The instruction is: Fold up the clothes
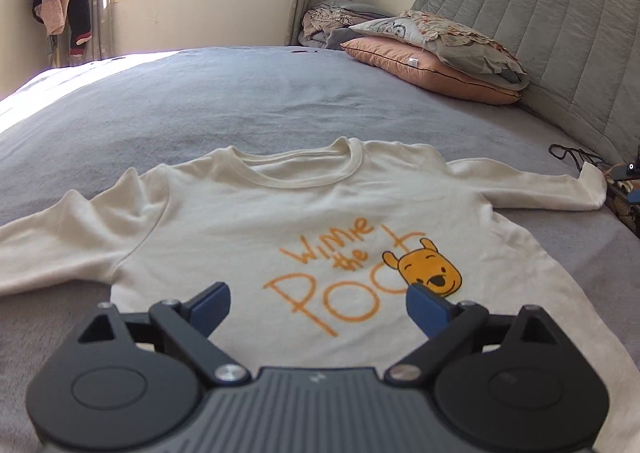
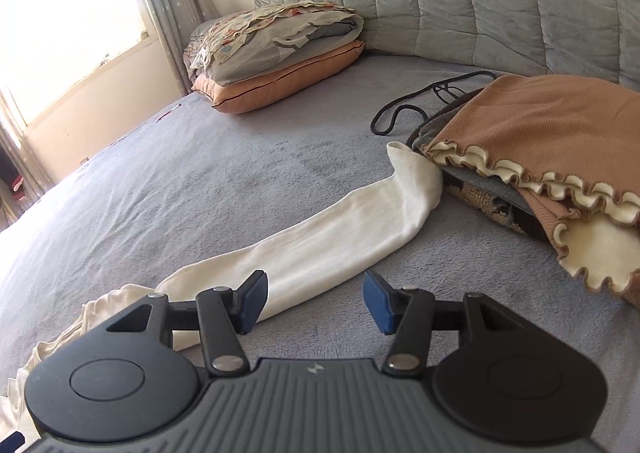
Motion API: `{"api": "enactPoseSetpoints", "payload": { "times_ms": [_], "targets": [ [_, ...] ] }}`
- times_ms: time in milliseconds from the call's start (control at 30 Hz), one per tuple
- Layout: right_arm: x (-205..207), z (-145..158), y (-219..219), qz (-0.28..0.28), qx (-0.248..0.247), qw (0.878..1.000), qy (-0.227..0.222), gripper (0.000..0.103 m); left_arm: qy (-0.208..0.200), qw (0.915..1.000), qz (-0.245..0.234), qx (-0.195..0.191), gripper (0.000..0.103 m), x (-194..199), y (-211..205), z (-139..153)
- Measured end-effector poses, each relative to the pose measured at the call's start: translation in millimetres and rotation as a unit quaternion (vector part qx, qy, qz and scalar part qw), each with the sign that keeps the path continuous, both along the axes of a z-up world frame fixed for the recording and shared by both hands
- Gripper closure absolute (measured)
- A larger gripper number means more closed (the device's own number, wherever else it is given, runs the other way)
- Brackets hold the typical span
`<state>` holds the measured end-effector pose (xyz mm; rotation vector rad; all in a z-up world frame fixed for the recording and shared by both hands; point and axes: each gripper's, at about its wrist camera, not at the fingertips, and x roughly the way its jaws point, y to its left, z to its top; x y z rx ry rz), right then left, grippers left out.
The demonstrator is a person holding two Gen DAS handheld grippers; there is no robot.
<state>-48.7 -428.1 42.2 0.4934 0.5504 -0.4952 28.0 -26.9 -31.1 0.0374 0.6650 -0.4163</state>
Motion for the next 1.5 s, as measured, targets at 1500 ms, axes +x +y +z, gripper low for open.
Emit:
{"api": "enactPoseSetpoints", "payload": {
  "times_ms": [1500],
  "targets": [
    [13.5,-46.7,152.8,0.201,-0.091,0.973,0.061,0.042,-0.061,0.9975,-0.035,-0.001,0.003,-48.4,30.0,13.2]
  ]
}}
